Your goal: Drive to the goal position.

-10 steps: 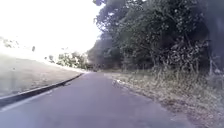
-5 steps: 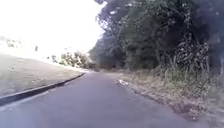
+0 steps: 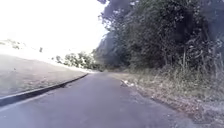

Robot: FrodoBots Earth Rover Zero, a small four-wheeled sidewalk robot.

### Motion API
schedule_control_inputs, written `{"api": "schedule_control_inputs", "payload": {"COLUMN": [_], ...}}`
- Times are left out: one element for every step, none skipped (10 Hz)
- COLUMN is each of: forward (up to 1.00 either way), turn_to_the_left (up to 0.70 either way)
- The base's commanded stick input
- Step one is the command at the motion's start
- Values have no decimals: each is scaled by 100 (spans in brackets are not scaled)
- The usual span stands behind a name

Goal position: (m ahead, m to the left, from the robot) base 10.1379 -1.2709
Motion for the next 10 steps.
{"api": "schedule_control_inputs", "payload": {"forward": [70,70,70,70,70,70,70,70,70,70], "turn_to_the_left": [10,5,0,0,0,14,14,14,14,14]}}
